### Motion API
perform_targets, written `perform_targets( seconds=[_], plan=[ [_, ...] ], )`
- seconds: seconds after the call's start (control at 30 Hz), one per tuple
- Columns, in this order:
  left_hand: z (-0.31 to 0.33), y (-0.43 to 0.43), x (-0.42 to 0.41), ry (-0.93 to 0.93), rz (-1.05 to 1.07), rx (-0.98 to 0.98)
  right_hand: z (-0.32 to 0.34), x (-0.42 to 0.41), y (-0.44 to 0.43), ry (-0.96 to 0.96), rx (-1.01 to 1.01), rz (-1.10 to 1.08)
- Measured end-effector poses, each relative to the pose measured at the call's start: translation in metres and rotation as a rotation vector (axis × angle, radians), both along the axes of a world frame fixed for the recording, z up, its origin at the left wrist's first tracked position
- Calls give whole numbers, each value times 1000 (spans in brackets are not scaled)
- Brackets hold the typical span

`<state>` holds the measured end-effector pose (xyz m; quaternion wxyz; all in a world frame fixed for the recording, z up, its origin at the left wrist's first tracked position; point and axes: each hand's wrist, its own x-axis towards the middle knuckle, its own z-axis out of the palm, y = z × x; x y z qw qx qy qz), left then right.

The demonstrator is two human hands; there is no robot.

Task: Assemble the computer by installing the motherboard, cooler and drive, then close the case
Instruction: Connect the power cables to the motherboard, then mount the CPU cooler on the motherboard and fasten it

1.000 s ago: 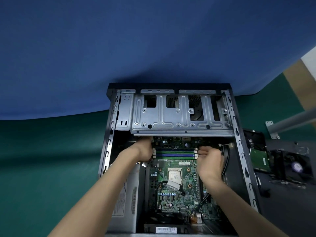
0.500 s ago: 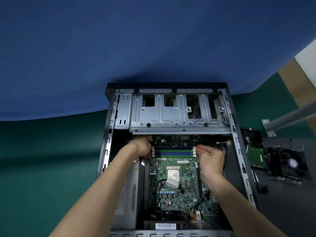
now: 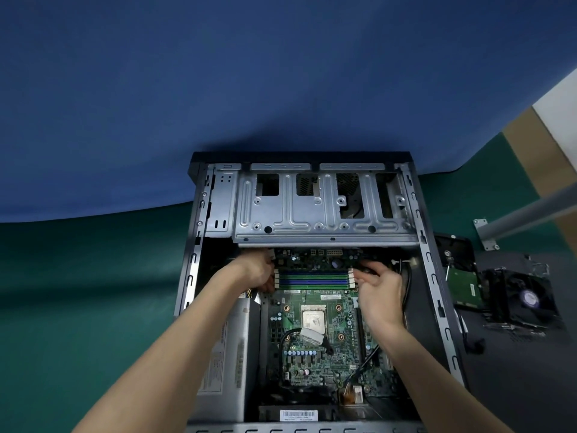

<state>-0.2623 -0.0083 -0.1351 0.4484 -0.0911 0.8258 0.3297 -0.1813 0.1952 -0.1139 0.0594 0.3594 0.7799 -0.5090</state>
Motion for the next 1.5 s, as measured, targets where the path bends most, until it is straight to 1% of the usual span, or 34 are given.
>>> perform_targets(
  seconds=[0.1,0.17,0.3,0.43,0.5,0.57,0.63,0.67,0.7,0.77,0.8,0.87,0.93,1.0,1.03,1.1,1.2,1.37,1.5],
  plan=[
    [16,-1,4,1,-64,-21,6,0,1,-30,27,50],
    [34,2,7,75,-142,-61,13,0,-1,-44,31,87],
    [70,16,33,329,-312,-189,32,9,-1,-58,55,244],
    [87,31,71,602,-350,-264,52,27,16,-40,65,339],
    [91,40,85,710,-327,-206,63,39,25,18,54,352],
    [94,51,96,754,-256,-73,74,51,31,115,1,356],
    [94,68,107,764,-215,28,84,60,37,235,5,316],
    [94,79,113,754,-201,65,88,63,42,293,26,255],
    [93,89,120,736,-188,98,90,64,50,341,90,185],
    [90,111,133,673,-154,165,90,66,75,374,327,85],
    [88,121,139,637,-124,194,89,66,91,346,436,57],
    [88,140,148,578,-49,239,82,66,127,231,556,75],
    [89,158,153,572,7,247,70,67,160,33,627,212],
    [90,176,155,590,15,208,60,68,186,-200,710,336],
    [90,184,156,593,7,189,57,69,196,-276,713,356],
    [89,195,157,595,6,169,52,67,210,-324,642,325],
    [85,198,159,598,31,169,47,61,217,-314,526,236],
    [85,193,159,617,-5,173,43,53,214,-343,533,151],
    [89,190,159,577,-27,215,46,58,215,-288,492,95]
  ],
)
